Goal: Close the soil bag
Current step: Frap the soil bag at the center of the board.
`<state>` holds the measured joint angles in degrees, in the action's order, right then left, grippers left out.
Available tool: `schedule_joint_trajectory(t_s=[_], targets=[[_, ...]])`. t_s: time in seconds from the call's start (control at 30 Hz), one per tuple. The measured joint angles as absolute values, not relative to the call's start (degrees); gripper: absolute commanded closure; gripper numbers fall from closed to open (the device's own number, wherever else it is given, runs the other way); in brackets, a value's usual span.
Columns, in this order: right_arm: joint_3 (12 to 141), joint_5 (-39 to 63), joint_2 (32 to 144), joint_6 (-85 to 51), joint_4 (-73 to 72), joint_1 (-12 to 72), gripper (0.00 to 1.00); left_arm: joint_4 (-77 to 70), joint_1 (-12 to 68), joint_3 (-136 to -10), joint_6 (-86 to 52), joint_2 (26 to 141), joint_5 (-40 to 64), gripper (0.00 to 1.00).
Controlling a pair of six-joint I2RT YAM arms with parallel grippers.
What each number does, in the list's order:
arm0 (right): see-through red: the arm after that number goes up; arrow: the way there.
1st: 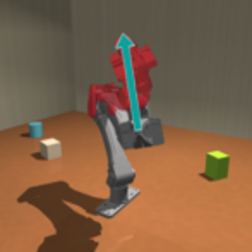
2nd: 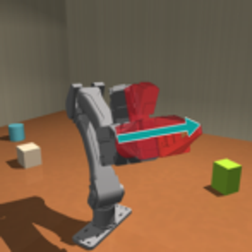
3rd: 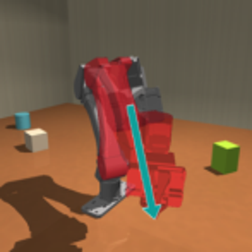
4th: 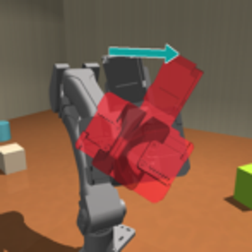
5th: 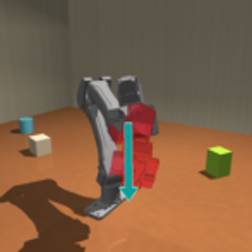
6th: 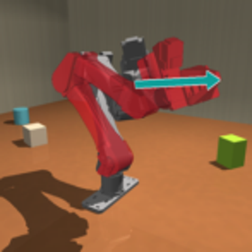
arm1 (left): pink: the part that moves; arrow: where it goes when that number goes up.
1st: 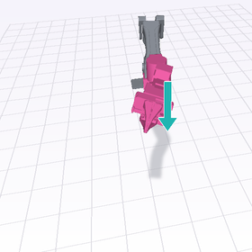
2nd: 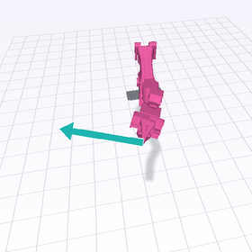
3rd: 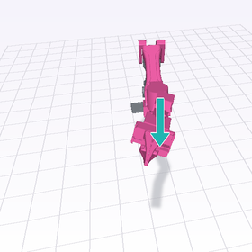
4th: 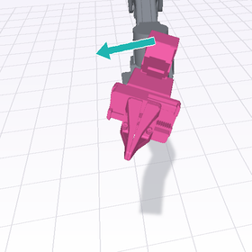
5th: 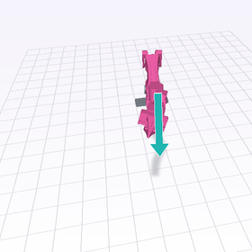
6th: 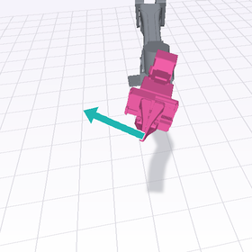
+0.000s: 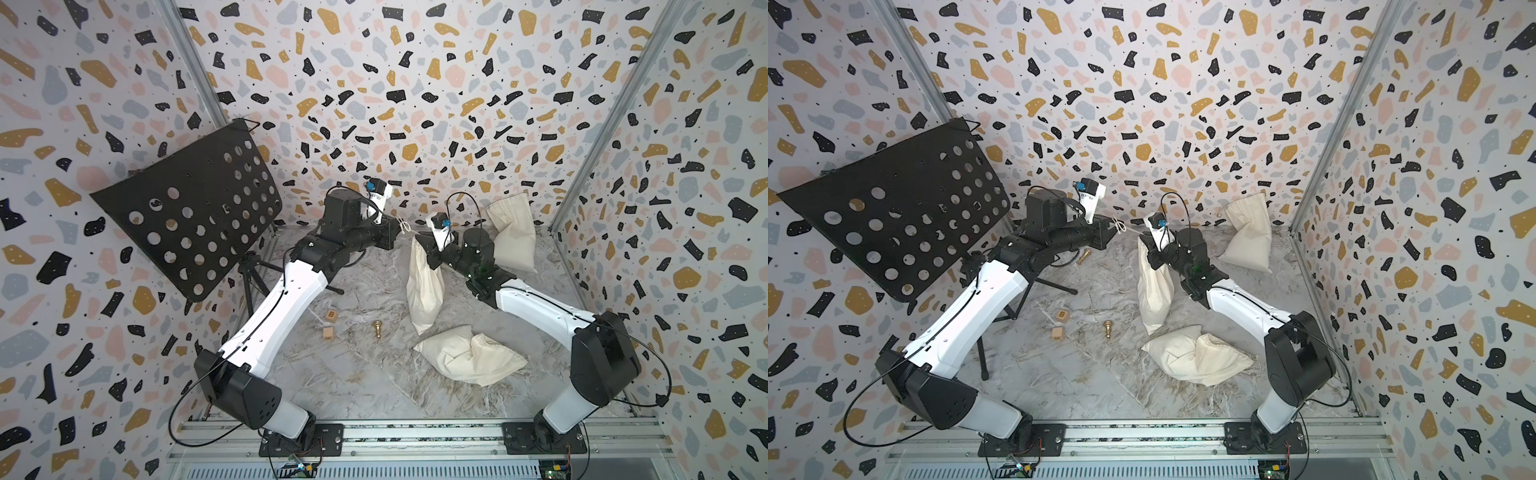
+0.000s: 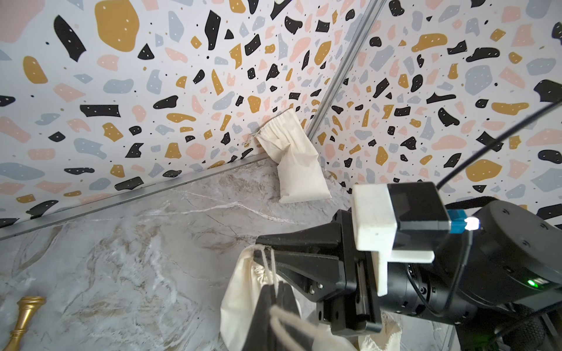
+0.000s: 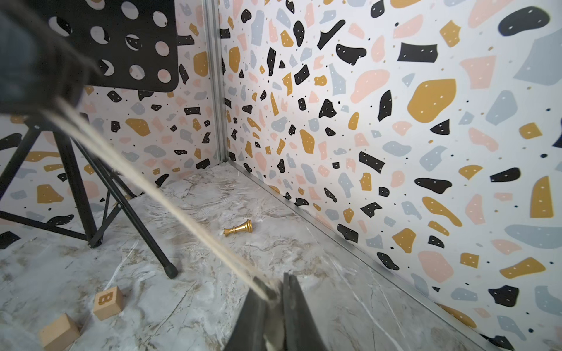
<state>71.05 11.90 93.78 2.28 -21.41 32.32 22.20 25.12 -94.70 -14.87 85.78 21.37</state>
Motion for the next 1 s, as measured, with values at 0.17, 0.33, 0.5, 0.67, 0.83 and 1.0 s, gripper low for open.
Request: schedule_joint_trajectory(t_s=[0.17,0.33,0.5,0.67,0.83,1.0], targets=[[76.2,12.0,91.2,3.5,-12.0,31.4,0.98,19.7,25.1,-95.7,-15.2,85.6,22.6,1.0],[77.4,12.9,88.8,4.1,-7.9,31.0,0.96,17.5,25.1,-95.4,-15.8,84.7,23.9,1.0],[73.3,15.7,89.3,3.9,-10.8,31.2,0.89,14.5,25.1,-88.0,-17.6,81.2,24.0,1.0],[65.2,16.5,91.9,1.7,-19.6,31.7,0.84,13.7,25.1,-81.3,-20.3,81.0,23.7,1.0],[62.5,17.1,92.4,0.8,-21.5,31.7,0.77,6.9,25.0,-75.4,-24.1,80.5,23.8,1.0],[60.3,16.4,88.5,0.7,-19.3,31.5,0.62,-1.7,24.9,-71.2,-28.2,79.1,24.9,1.0]])
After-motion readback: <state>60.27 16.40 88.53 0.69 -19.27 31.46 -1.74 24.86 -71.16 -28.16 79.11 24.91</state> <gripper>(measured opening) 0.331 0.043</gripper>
